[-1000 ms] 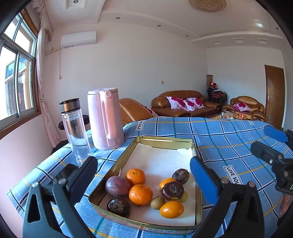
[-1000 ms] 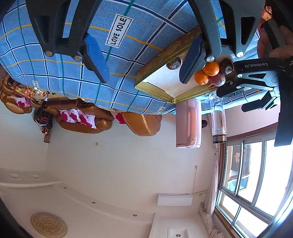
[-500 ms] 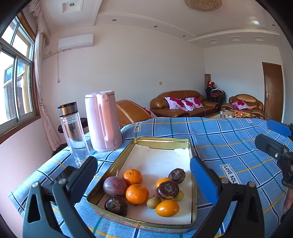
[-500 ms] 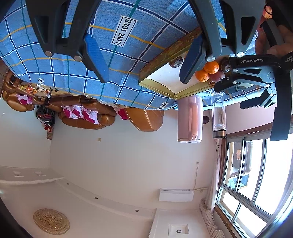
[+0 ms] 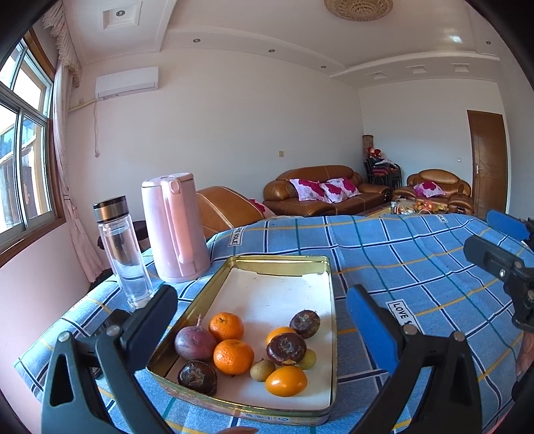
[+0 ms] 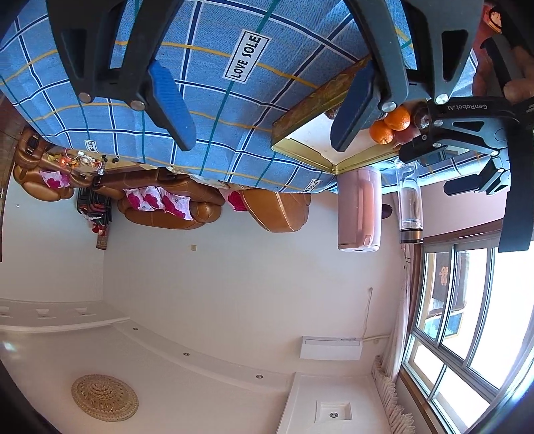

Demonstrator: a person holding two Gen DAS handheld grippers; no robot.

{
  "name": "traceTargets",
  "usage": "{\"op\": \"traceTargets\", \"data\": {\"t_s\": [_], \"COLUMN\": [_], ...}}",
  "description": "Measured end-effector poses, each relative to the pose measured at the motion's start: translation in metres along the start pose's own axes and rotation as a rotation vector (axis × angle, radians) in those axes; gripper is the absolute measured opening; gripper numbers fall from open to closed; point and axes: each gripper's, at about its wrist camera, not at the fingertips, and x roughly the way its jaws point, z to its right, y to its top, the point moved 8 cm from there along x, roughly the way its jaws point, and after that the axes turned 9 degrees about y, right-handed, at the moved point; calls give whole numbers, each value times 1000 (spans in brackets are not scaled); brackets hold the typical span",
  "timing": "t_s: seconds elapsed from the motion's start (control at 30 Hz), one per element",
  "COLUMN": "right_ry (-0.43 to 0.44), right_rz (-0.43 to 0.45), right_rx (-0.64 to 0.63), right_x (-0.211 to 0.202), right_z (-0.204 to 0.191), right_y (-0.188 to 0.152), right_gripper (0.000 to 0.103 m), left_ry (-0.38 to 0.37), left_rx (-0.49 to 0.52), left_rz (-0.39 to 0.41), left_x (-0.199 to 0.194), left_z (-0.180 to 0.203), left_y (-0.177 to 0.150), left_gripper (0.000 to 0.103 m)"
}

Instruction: Organize fruits

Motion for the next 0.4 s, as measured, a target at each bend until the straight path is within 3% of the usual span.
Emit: {"op": "traceTargets", "data": {"t_s": [0.4], "right_ry": [-24], "right_rz": [4], "right_rx": [25], "right_x": [-6], "right_z": [16], "right_y": [-5], "right_gripper": [87], "left_ry": [-15], "left_rx": [33], "left_rz": [-4], "left_x": [0], "left_z": [13], "left_y": [-3], "left_gripper": [103]}}
